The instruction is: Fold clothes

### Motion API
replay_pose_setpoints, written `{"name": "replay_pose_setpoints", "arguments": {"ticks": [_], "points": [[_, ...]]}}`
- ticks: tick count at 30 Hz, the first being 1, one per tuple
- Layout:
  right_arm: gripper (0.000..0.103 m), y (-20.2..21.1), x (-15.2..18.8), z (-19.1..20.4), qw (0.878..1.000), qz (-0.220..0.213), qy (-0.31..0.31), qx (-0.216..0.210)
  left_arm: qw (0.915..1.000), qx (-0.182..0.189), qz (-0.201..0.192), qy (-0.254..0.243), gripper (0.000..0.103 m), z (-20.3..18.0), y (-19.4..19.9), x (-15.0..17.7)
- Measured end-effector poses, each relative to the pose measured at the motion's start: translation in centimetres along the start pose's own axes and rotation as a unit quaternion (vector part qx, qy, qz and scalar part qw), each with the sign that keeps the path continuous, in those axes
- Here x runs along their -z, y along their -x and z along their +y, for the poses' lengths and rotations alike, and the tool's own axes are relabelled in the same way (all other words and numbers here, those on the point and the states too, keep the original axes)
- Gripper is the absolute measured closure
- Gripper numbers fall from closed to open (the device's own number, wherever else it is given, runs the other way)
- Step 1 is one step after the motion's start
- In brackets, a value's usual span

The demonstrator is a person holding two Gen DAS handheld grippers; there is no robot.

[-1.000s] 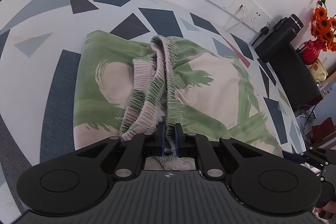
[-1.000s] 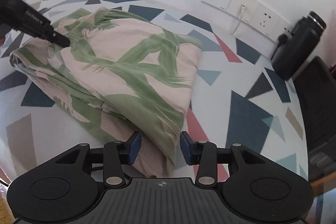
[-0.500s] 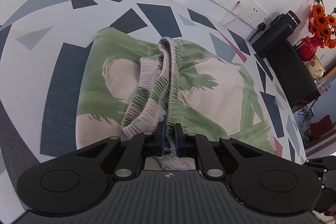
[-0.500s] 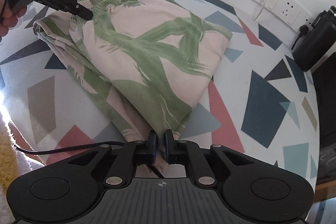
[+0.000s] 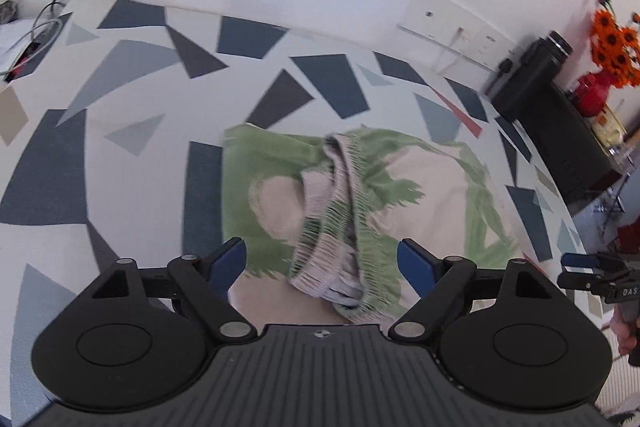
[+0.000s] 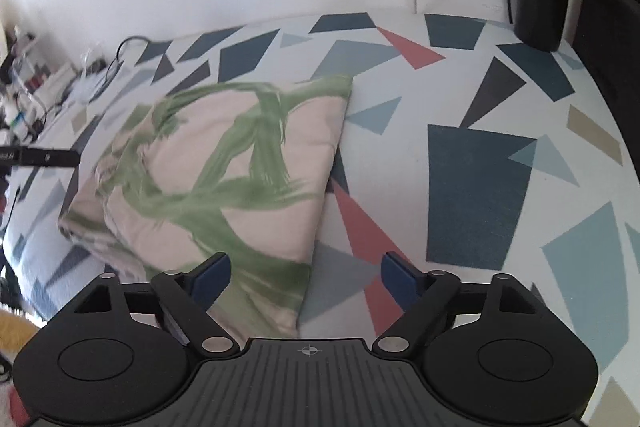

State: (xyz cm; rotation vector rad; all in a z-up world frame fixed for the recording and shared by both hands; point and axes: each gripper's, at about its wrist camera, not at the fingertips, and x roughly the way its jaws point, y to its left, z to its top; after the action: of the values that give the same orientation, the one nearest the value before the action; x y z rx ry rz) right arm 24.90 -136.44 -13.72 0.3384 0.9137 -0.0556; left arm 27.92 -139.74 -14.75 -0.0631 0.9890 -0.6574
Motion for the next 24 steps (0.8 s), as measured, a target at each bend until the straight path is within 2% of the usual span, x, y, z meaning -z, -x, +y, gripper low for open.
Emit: {"name": "replay_pose_setpoints", "arguments": {"ticks": [3, 6, 8, 11, 12, 14, 19, 24], "points": [[0.008, -2.6, -0.8, -0.2, 0.999, -0.016, -0.030, 0.019, 0.9995, -0.031, 0.006, 0.004, 0.018, 0.8, -1.9, -0.5], [0.008, -5.0, -1.5, -0.1, 0.998, -0.019, -0.053, 0.033, 0.9990, -0.037, 0.026, 0.006, 0.018, 0.9, -4.0, -0.6], [0.008, -6.0, -1.8, 0.3, 0.998, -0.023, -0.054, 0.039, 0.9987, -0.044, 0.025, 0.005, 0.017, 0.6, -4.7, -0.5], [0.004, -7.0, -2.4, 1.0, 0.997, -0.026, -0.052, 0.041, 0.9988, -0.038, 0.031, 0.012, 0.010, 0.3, -5.6, -0.4], [0.002, -7.3, -2.6, 1.2, 0.997, -0.026, -0.052, 0.043, 0.9988, -0.035, 0.031, 0.011, 0.003, 0.2, -5.9, -0.4], [0.001, -8.0, -2.6, 1.4, 0.997, -0.021, -0.056, 0.048, 0.9989, -0.036, 0.030, 0.000, 0.000, -0.1, -6.3, -0.4], [0.001, -9.3, -2.3, 3.1, 0.997, -0.010, -0.012, 0.081, 0.9945, -0.079, 0.040, -0.056, 0.000, -1.8, -7.4, -0.3], [0.001, -9.8, -1.9, 4.1, 0.993, -0.018, -0.010, 0.112, 0.9922, -0.097, 0.039, -0.068, 0.000, -2.3, -7.7, -0.1]]}}
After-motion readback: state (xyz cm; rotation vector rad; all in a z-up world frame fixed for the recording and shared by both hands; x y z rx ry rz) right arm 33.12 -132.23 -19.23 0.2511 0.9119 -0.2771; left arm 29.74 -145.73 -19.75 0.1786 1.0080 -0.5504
